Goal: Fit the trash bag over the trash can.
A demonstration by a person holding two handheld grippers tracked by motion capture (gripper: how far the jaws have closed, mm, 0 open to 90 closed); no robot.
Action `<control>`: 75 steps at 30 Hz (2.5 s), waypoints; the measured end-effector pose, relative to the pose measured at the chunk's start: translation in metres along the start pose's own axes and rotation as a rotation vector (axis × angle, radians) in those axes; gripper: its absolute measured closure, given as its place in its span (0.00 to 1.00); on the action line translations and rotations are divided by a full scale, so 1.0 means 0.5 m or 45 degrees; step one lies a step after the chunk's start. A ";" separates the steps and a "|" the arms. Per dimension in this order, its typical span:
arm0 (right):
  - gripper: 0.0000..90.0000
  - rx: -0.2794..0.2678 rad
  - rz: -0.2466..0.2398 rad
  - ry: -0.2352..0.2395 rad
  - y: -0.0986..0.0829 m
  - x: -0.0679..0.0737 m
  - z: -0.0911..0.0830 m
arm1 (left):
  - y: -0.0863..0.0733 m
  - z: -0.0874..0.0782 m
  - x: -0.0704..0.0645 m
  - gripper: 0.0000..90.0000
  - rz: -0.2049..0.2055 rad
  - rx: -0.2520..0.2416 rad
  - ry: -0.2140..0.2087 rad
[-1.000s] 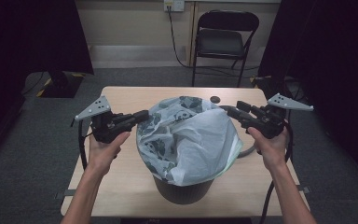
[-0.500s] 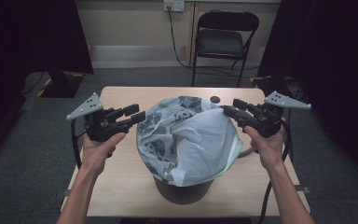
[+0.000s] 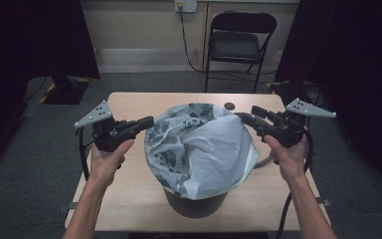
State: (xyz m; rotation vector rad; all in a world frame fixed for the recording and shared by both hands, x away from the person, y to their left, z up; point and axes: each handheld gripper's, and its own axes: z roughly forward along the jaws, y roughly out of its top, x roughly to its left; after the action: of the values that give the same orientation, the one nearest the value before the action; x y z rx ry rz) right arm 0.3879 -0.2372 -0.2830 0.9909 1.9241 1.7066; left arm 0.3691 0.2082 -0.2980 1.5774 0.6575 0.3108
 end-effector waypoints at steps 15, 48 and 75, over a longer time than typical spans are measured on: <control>0.48 0.014 -0.008 0.005 0.005 0.010 0.008 | -0.005 -0.055 -0.041 0.89 0.016 -0.056 -0.050; 0.43 0.051 -0.027 0.030 0.005 0.024 0.000 | -0.029 -0.082 -0.032 0.99 -0.051 -0.030 -0.016; 0.99 0.144 0.023 0.035 -0.074 -0.022 0.005 | -0.014 -0.011 -0.016 1.00 -0.046 -0.055 0.067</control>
State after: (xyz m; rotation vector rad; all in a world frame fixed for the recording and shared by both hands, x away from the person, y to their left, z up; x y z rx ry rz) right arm 0.3876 -0.2439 -0.3210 1.0328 2.0552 1.6449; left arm 0.3581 0.2081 -0.3027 1.5189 0.7153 0.3383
